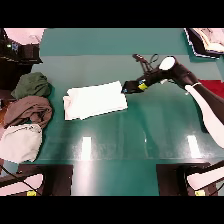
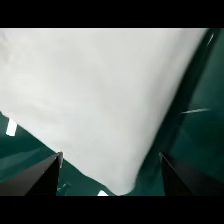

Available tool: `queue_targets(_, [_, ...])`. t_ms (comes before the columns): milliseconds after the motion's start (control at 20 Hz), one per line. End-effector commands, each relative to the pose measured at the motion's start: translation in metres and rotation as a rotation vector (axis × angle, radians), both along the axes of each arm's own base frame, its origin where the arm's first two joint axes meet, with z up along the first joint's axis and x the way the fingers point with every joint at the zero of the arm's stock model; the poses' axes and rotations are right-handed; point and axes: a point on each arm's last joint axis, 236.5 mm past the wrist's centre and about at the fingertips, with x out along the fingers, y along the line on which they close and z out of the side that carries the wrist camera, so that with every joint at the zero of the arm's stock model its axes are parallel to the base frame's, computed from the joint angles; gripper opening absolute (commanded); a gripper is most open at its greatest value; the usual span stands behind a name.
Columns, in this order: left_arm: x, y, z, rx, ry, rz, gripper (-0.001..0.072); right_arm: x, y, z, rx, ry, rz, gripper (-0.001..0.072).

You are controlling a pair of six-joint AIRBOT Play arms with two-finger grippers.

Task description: Fold the shirts.

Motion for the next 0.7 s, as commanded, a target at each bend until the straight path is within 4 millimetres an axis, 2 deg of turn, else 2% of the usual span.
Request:
queue_targets(0, [-0.001, -0.009, 0.003, -0.034, -0.002, -0.025, 0.0023, 0.006, -0.024, -0.025, 0.081, 0.145, -0.098, 0.0694])
queue_targets(150, [-0.001, -0.009, 0.003, -0.034, -0.002, -0.025, 0.0023, 0.009, -0.002, -0.044, 0.112, 0.211, -0.049, 0.0694])
queue_targets(250, [-0.001, -0.009, 0.002, -0.034, -0.001, -0.025, 0.0023, 0.010, 0.019, -0.054, 0.123, 0.233, 0.003, 0.0694])
queue_targets(450, [-0.003, -0.009, 0.001, -0.029, 0.005, -0.033, 0.0023, 0.010, 0.068, -0.059, 0.236, 0.294, 0.051, 0.0683])
queue_targets(500, [-0.003, -0.009, 0.001, -0.029, 0.005, -0.033, 0.0023, 0.008, 0.077, -0.061, 0.243, 0.301, 0.063, 0.0645])
queue_targets(550, [-0.003, -0.009, 0.001, -0.029, 0.005, -0.033, 0.0023, 0.005, 0.084, -0.064, 0.238, 0.299, 0.079, 0.0576])
queue_targets(650, [-0.003, -0.009, 0.001, -0.028, 0.004, -0.033, 0.0023, 0.003, 0.094, -0.065, 0.237, 0.278, 0.094, 0.0287])
